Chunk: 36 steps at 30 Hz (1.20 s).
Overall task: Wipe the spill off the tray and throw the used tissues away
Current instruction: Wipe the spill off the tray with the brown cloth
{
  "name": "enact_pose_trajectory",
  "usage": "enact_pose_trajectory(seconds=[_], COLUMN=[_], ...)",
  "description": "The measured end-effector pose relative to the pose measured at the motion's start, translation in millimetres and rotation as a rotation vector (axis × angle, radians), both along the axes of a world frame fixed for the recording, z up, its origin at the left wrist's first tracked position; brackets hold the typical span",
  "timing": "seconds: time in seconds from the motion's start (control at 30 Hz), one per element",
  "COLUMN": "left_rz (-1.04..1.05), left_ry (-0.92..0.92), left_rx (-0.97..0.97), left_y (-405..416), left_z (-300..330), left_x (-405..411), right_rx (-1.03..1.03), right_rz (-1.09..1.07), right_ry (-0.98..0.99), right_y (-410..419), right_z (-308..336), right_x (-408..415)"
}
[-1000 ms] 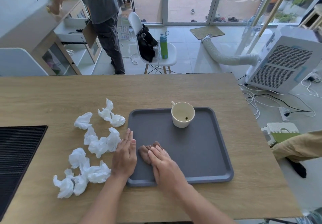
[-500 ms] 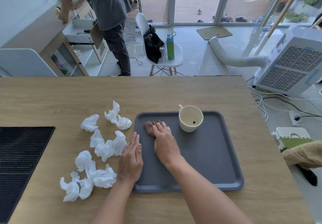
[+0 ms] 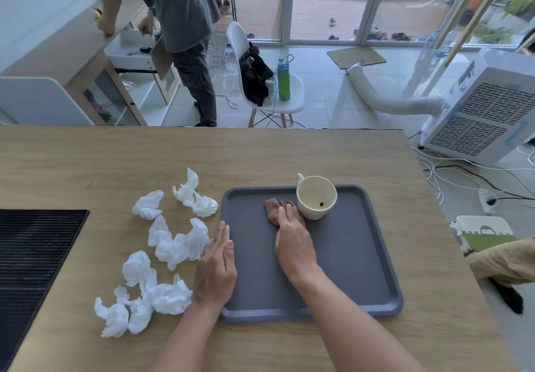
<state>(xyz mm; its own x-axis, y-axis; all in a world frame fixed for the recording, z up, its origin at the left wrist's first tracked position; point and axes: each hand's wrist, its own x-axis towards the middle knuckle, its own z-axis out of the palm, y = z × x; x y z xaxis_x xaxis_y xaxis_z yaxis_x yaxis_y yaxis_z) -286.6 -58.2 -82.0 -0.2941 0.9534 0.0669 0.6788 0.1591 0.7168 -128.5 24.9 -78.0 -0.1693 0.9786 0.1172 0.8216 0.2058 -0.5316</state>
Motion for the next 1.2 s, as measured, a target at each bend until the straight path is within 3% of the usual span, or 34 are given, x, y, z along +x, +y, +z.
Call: enact_pose_trajectory(seconds=[0.2,0.4,0.53,0.67,0.93,1.2], left_rz=[-0.008,0.004,-0.003,0.004,0.005,-0.038], left_ry=[-0.008,-0.021,-0.011,-0.019,-0.008,0.047], left_rx=[-0.009,-0.011,0.005,-0.005,-0.019,-0.019], left_y=[0.4,0.6,-0.1,0.6,-1.4,-2.0], left_z=[0.2,2.2,4.4,4.9,6.3,7.9], left_x=[-1.0,-2.6,0.3,0.3,-2.1,0.8], right_rx=[-0.018,0.040,0.024,-0.027,0.064,0.011], right_rz=[0.053,0.403,0.239,0.122,0.492,0.300], right_ry=[0.052,0.039,0.023,0.073,0.083,0.055], right_y=[7.9,-36.6,-15.0,6.6,-64.8,-7.4], right_z=[4.1,-8.2,-4.1,1.8,-1.7,17.8], right_x=[-32.4,-9.8,15.4,-9.7,-3.3,-19.8])
